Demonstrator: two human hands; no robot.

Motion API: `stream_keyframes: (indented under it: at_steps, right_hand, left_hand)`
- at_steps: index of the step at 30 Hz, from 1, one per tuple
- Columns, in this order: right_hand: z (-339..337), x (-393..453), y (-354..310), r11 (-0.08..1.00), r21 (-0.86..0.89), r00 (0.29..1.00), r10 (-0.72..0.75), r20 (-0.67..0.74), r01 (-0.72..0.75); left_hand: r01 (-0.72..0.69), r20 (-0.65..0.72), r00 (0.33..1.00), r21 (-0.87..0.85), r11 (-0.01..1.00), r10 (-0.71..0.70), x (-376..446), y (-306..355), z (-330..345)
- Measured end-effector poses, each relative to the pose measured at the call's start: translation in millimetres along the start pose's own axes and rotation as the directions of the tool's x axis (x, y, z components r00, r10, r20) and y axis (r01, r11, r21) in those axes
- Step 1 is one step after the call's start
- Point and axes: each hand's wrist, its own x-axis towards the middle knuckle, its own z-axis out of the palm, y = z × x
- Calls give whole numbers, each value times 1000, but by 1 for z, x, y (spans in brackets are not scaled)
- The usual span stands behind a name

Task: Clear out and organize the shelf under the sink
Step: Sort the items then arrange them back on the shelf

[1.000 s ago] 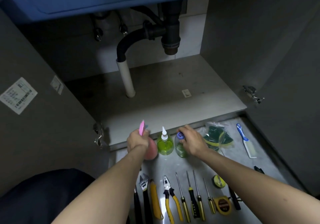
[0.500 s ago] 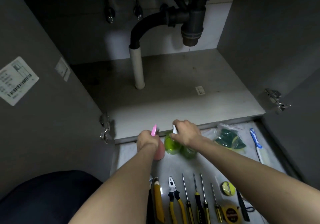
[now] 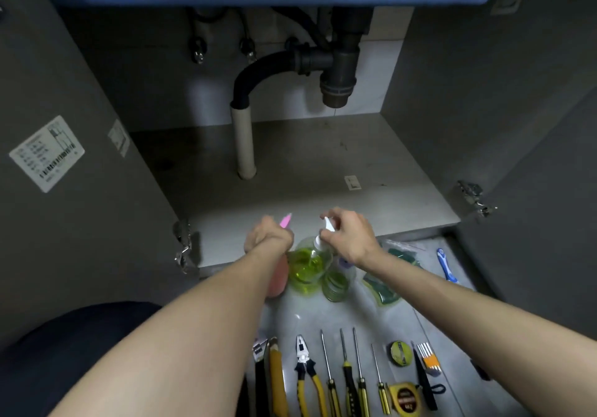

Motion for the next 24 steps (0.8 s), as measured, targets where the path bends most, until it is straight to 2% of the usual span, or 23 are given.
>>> stream_keyframes:
  at_steps: [6,11,16,19,24]
  right_hand:
    - [-69,-13,-4,974,225,987,46,-152,-10]
    - [-131,-18,-3,975,219,974,30,-226,21]
    - [-179,-17,6,987,163,970,42,-241,-2]
    - [-191,-11,25,977,211,956,100,-276,-42]
    - [-182,16,60,962,240,924,207,-322,-132]
  left_hand:
    - [-89,-40,996,-84,993,85,-25,27,-25]
    - [-222,-41,975,-157,962,218,-44,48,-30]
    - [-341,-65,940,-261,903,336,-47,63,-27]
    - [-351,-88,936,-324,879,342,-38,71,-18]
    - [-258,-81,965,-433,864,248,-12,88,8]
